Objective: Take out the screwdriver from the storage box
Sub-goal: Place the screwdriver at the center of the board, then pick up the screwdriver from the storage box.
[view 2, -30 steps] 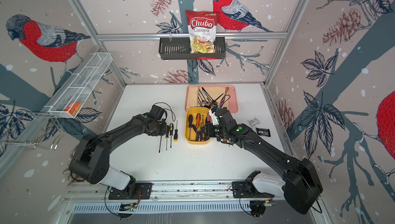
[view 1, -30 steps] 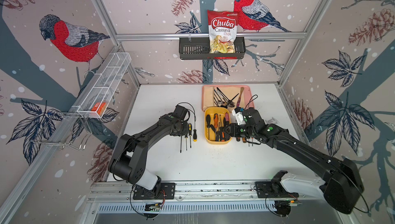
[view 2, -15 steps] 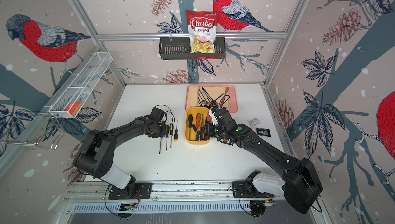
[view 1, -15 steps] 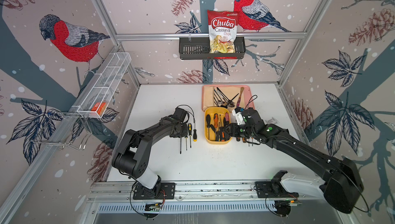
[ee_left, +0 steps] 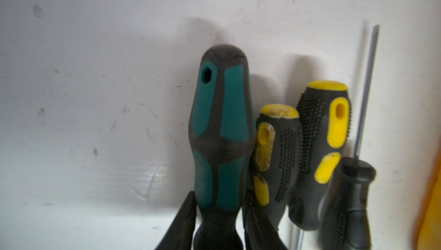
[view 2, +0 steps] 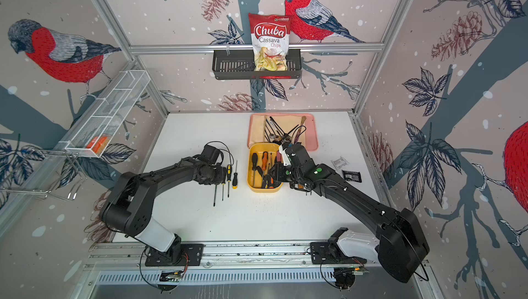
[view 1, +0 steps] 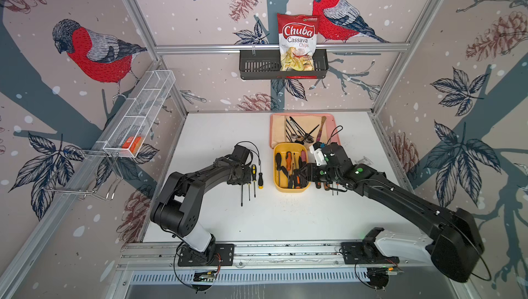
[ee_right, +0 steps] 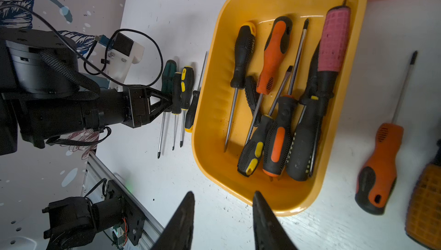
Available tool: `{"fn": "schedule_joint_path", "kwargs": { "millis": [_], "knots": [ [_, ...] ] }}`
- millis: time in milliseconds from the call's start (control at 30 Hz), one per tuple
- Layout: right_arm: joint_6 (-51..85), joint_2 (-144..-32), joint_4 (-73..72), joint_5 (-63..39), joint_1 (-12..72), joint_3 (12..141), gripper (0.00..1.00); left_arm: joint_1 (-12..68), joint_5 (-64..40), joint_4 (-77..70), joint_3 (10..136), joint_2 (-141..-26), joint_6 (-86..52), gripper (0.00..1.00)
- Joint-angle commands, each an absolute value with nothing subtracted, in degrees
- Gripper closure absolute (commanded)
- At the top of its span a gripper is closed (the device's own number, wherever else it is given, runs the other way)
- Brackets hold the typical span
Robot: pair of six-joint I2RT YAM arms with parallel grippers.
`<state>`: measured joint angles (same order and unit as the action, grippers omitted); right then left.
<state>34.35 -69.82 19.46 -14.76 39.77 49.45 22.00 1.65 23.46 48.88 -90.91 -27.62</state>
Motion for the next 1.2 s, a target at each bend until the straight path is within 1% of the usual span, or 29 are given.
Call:
{"fn": "schedule_joint_path", "kwargs": {
  "millis": [0, 133, 300, 567, 867, 1167],
  "knots": [
    [33.5, -70.4, 20.2, -13.2, 39.9, 50.7, 0.59, 21.9, 1.4, 24.4, 49.3, -89.2, -28.4, 0.64],
    [34.0, -71.5, 22.1, -11.9, 39.9, 53.1, 0.58, 21.9, 0.6, 26.4, 50.2, -86.5, -28.5, 0.62],
    [35.0, -77.3, 25.6, -9.0, 39.9, 57.8, 0.57, 22.0, -1.9, 28.2, 51.0, -82.6, -28.5, 0.62],
    [35.9, -90.1, 33.5, -3.8, 39.8, 69.4, 0.57, 24.1, -10.8, 27.6, 50.3, -74.2, -29.6, 0.61],
    [36.1, -98.2, 34.8, -3.5, 39.9, 76.5, 0.57, 26.2, -13.4, 29.8, 51.5, -68.3, -30.8, 0.6],
    [36.2, -105.4, 36.5, -2.7, 39.8, 82.2, 0.57, 27.2, -15.9, 30.2, 52.8, -66.0, -31.6, 0.58]
  ]
}}
